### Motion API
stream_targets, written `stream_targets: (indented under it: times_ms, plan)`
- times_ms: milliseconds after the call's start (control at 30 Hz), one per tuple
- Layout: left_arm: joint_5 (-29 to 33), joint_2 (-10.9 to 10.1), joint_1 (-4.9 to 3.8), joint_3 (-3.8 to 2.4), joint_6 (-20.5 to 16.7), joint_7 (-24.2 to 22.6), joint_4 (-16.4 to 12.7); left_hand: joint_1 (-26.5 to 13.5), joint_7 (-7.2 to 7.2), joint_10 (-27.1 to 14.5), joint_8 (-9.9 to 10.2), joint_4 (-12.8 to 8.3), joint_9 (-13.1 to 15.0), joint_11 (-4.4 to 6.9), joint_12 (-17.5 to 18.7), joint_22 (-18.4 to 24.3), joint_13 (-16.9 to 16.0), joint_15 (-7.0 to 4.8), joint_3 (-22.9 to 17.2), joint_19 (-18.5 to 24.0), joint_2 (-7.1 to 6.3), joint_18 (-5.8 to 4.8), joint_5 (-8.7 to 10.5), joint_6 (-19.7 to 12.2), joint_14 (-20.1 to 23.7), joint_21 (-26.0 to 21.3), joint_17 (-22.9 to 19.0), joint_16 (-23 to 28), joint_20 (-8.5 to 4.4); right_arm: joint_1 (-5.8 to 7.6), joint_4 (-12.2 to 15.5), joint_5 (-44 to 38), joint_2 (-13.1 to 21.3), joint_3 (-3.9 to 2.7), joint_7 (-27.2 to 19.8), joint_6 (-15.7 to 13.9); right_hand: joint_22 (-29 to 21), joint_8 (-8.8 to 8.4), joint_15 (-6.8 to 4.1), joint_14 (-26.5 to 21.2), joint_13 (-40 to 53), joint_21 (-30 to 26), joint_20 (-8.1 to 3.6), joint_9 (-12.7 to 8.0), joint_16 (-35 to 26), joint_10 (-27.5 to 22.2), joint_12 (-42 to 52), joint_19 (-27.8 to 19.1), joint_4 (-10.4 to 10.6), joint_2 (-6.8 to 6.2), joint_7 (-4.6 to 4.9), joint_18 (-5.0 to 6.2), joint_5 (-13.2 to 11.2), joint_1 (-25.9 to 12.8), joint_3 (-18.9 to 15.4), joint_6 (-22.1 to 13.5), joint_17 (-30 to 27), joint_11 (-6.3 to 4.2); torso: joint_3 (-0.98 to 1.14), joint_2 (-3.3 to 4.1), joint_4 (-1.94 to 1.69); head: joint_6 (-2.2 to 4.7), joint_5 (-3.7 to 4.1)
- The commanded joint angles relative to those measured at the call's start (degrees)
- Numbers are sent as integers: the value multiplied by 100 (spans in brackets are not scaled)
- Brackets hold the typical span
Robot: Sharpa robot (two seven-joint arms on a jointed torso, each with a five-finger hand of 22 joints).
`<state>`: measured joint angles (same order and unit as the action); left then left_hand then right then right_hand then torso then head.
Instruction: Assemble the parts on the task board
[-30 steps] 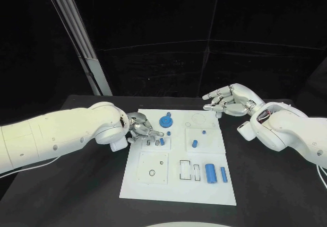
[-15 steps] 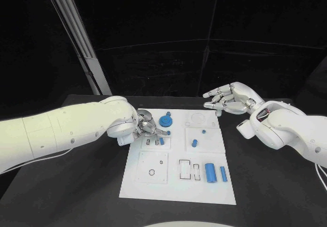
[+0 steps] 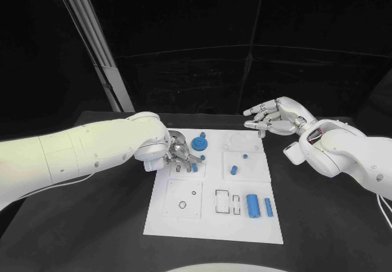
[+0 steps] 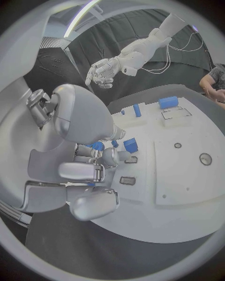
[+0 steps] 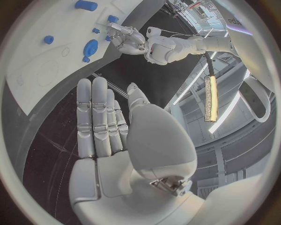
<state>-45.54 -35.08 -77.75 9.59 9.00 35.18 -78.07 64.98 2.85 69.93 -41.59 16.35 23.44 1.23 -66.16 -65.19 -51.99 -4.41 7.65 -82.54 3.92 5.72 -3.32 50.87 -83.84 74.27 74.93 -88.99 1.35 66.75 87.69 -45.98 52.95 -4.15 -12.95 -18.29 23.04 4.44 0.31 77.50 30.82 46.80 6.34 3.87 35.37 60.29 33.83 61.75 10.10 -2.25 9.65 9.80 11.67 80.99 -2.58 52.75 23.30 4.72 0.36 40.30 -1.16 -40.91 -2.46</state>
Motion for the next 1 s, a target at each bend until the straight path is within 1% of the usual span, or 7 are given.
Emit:
stream_targets:
  times_ms: [33,200,300,567,733,933,1000]
  plan:
    - [-43,28,-13,15,255,117,29,54,0,40,-35,-7,15,-3,-41,-11,-11,-45,25,-55,10,-100,-18,-38,-590,23,1395,-34,-1,12,0,34,-14,-6,-17,44,-6,24,-11,42,-6,-35,-9,5,-22,17,-25,49,7,1,6,75,36,77,-29,-37,6,1,-2,2,-2,-18,0]
    - [-43,99,-23,43,252,106,59,79,-2,41,-52,-12,30,-1,-46,-17,-14,-47,25,-54,3,-101,-18,-43,-589,26,1389,-31,-2,12,-17,34,-30,-6,-7,64,-21,21,-7,39,-24,-58,-7,4,-47,8,-27,57,14,3,11,74,47,78,-38,-46,27,5,-7,2,-4,-26,5]
    - [-43,131,-27,50,251,103,73,106,-6,45,-70,-18,47,2,-52,-20,-21,-48,24,-52,-2,-101,-18,-46,-590,27,1392,-33,-3,12,-29,34,-42,-6,1,81,-28,20,-5,36,-32,-69,-6,3,-59,3,-28,60,17,7,13,74,51,78,-42,-51,36,7,-3,3,3,-30,3]
    - [-43,165,-32,55,246,93,92,177,-13,54,-112,-28,86,8,-65,-28,-33,-53,5,-48,3,-101,-21,-60,-593,31,1406,-41,-7,12,-65,34,-70,-5,25,115,-37,18,-3,33,-43,-84,-4,3,-75,-3,-30,63,22,11,15,73,55,79,-46,-57,49,10,-4,3,-8,-39,8]
    - [-43,172,-33,56,248,85,85,220,-16,58,-131,-35,105,11,-72,-40,-39,-56,-13,-48,7,-102,-22,-69,-594,38,1413,-45,-10,12,-89,34,-90,-5,33,128,-44,18,-1,31,-50,-94,-3,3,-85,-7,-30,65,26,12,17,73,57,77,-51,-60,58,12,-5,2,-5,-45,-1]
    - [-43,170,-33,56,251,75,73,420,-24,69,-184,-89,165,20,-86,-62,-52,-63,-131,-44,37,-104,-23,-107,-597,47,1425,-53,-18,12,-102,34,-100,-5,42,136,-48,18,1,29,-55,-101,-2,3,-93,-9,-30,67,29,13,18,72,58,76,-54,-60,65,13,-5,1,-2,-47,-5]
    - [-43,165,-34,56,244,71,70,444,-25,70,-189,-97,171,21,-87,-64,-54,-64,-148,-43,40,-104,-23,-111,-597,48,1427,-54,-18,12,-102,34,-99,-5,45,138,-48,18,1,29,-55,-101,-2,3,-93,-9,-30,67,29,13,18,72,58,76,-54,-60,65,13,-3,2,-3,-64,-7]
